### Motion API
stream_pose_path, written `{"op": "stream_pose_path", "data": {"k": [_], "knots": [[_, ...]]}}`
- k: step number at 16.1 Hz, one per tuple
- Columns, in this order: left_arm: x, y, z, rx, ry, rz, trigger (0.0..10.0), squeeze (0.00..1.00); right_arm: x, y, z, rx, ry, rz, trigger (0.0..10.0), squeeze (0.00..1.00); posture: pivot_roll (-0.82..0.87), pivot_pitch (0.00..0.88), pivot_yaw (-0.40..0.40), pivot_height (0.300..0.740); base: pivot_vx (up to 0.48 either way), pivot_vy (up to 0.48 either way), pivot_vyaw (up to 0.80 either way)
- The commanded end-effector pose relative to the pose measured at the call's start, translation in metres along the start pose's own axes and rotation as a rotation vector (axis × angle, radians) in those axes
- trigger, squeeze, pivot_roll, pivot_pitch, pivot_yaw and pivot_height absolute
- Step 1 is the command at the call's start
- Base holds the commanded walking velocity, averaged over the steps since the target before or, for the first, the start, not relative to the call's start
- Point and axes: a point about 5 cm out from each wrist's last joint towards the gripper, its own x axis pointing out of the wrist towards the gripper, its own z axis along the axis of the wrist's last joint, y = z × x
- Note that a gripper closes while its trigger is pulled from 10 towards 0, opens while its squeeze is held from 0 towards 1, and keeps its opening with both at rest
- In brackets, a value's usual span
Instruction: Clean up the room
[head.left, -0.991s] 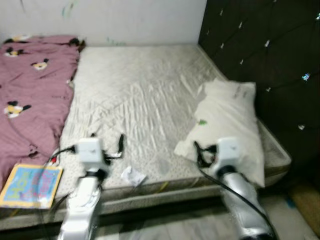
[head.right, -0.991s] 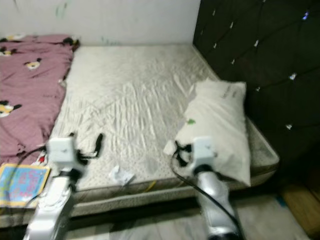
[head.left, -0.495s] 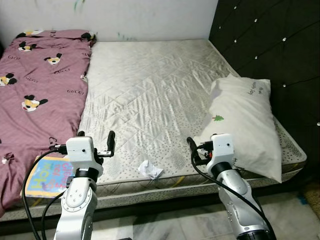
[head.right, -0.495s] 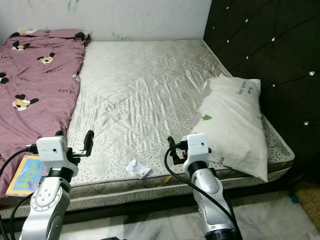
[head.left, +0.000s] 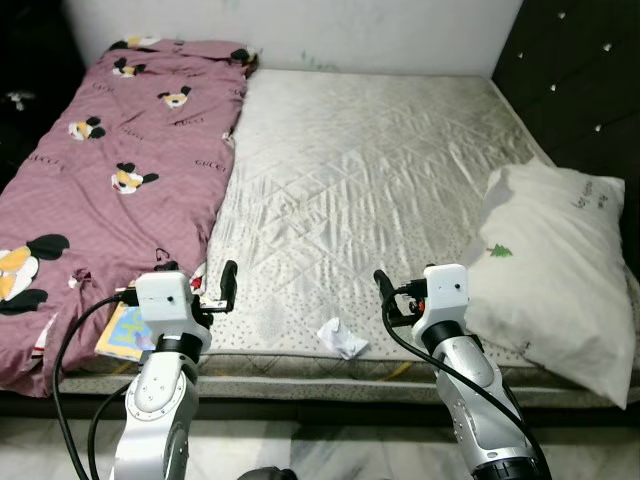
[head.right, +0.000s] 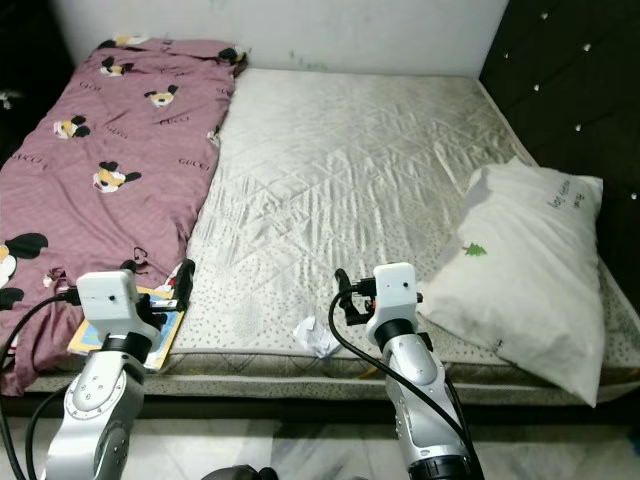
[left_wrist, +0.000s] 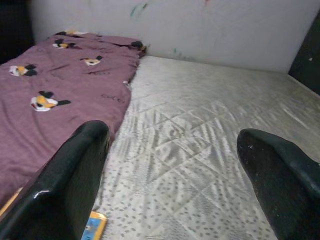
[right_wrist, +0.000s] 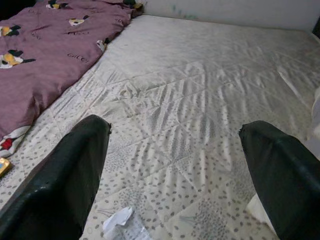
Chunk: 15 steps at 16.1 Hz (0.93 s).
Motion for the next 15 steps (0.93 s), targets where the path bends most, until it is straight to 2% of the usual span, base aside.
{"op": "stream_pose_path", "data": {"k": [1,4,5,9,10,15], "knots": [[-0.0013,-0.0012,-0.0022,-0.007,0.009,-0.016,10.0,0.0,-0.0035,-0.0081,-0.0045,0.002,0.016,-0.032,10.0,0.0,0.04,0.088,-0.009,0.74,0.0,0.0,0.0],[-0.0018,-0.004,-0.0007,0.046,0.007,-0.019,10.0,0.0,-0.0036,-0.0084,-0.0042,0.004,0.013,-0.037,10.0,0.0,0.04,0.089,-0.007,0.74,0.0,0.0,0.0],[-0.0013,-0.0015,-0.0021,0.028,0.025,0.022,10.0,0.0,-0.0037,-0.0088,-0.004,0.005,0.011,-0.041,10.0,0.0,0.04,0.092,-0.008,0.74,0.0,0.0,0.0],[-0.0019,0.0019,-0.0007,0.023,0.005,-0.027,10.0,0.0,-0.0035,-0.0091,-0.0042,-0.003,0.013,-0.039,10.0,0.0,0.04,0.091,-0.011,0.74,0.0,0.0,0.0],[-0.0022,-0.0007,0.0011,0.002,-0.007,-0.056,10.0,0.0,-0.0034,-0.0085,-0.0043,-0.008,0.012,-0.035,10.0,0.0,0.04,0.089,-0.012,0.74,0.289,0.0,0.0],[-0.003,-0.0028,0.0001,-0.004,-0.003,-0.067,10.0,0.0,-0.0038,-0.0103,-0.0058,0.012,0.019,-0.05,10.0,0.0,0.04,0.087,-0.011,0.74,0.343,0.0,0.0]]}}
